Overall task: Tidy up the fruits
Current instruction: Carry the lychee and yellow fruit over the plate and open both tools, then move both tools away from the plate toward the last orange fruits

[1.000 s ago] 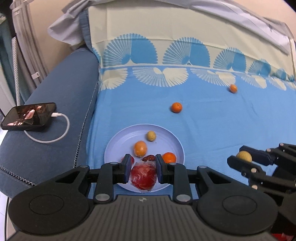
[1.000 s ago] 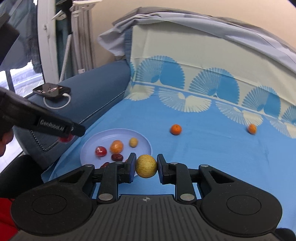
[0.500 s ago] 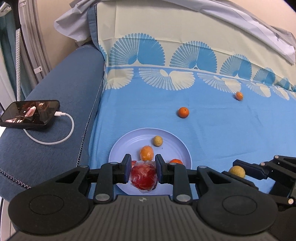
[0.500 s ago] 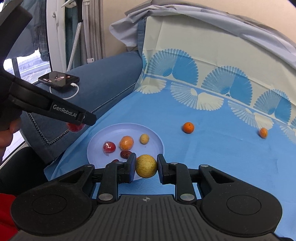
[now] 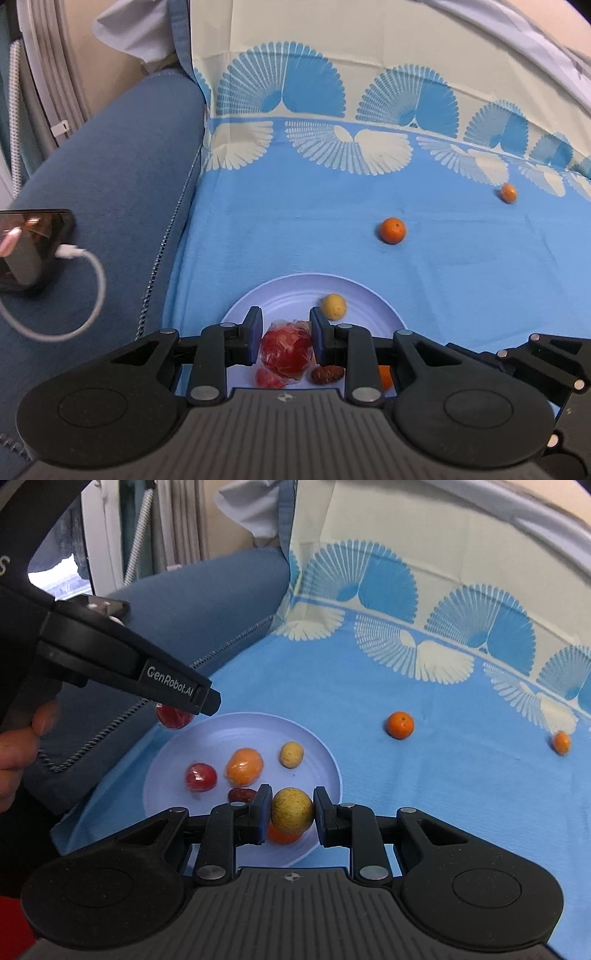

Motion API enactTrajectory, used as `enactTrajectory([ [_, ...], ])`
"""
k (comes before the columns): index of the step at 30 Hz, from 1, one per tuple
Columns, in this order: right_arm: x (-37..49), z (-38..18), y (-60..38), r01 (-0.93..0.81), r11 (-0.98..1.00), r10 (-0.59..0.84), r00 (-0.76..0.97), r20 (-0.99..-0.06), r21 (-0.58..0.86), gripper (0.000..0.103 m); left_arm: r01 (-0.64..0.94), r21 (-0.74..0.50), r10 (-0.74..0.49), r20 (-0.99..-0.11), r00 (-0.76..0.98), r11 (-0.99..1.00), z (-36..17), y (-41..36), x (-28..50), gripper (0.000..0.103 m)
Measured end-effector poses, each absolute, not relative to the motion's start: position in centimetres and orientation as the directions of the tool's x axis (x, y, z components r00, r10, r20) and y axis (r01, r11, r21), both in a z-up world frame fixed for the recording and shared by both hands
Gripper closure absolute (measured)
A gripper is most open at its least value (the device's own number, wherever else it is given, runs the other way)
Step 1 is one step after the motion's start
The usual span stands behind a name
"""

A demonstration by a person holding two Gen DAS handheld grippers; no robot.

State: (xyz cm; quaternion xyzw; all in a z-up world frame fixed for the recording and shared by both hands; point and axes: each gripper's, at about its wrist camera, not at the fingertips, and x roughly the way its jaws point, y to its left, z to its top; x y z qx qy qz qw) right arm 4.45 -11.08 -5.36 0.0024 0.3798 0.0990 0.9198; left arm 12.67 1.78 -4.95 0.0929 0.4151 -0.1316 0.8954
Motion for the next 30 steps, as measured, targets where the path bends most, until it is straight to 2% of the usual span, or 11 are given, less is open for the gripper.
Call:
enactTrajectory([
  [10,9.0,-9.0,-10.3,-0.240,0.969,0.200,0.640,-0.742,0.054,0.077,0.346,0.088,-0.137,-0.806,0.575,0.934,-9.6,0.4,17.6,0.072],
  [11,9.4,-9.3,-10.3,-0.238,0.970,0.192,0.643,-0.741,0.045,0.072,0.355,0.084,-0.145,-0.808,0.571,0.931,-9.9,0.3,17.9,0.066],
  [12,9.8,-9.4,-10.4,-0.240,0.970,0.189,0.647,-0.739,0.039,0.053,0.357,0.080,-0.149,-0.807,0.571,0.931,-10.1,0.3,18.2,0.044],
  [13,10.1,-9.5,-10.4,-0.244,0.969,0.187,0.645,-0.740,0.032,0.042,0.352,0.080,-0.150,-0.801,0.580,0.933,-10.1,0.3,18.3,0.030],
  [14,10.3,-9.5,-10.5,-0.243,0.970,0.179,0.646,-0.742,0.022,0.022,0.339,0.085,-0.149,-0.781,0.606,0.937,-9.8,0.4,18.2,0.008],
  [15,10.3,-9.3,-10.7,-0.233,0.972,0.162,0.654,-0.739,0.007,0.013,0.330,0.089,-0.151,-0.758,0.634,0.940,-9.4,0.4,17.9,0.000],
  [17,9.8,-8.8,-11.0,-0.225,0.974,0.147,0.670,-0.728,-0.010,0.009,0.329,0.093,-0.163,-0.723,0.671,0.940,-8.6,0.6,17.1,0.000],
  [21,7.3,-7.6,-12.0,-0.207,0.978,0.123,0.662,-0.739,-0.024,0.001,0.346,0.141,-0.126,-0.753,0.646,0.928,-7.6,0.6,15.2,0.000],
  [26,2.5,-5.8,-13.0,-0.163,0.985,0.147,0.619,-0.771,0.057,0.001,0.352,0.158,-0.103,-0.779,0.618,0.923,-6.4,1.6,10.3,0.000],
  [30,-0.7,-4.0,-13.2,-0.139,0.988,0.137,0.634,-0.761,0.062,0.001,0.340,0.172,-0.074,-0.793,0.604,0.925,-5.4,2.3,6.9,0.000],
])
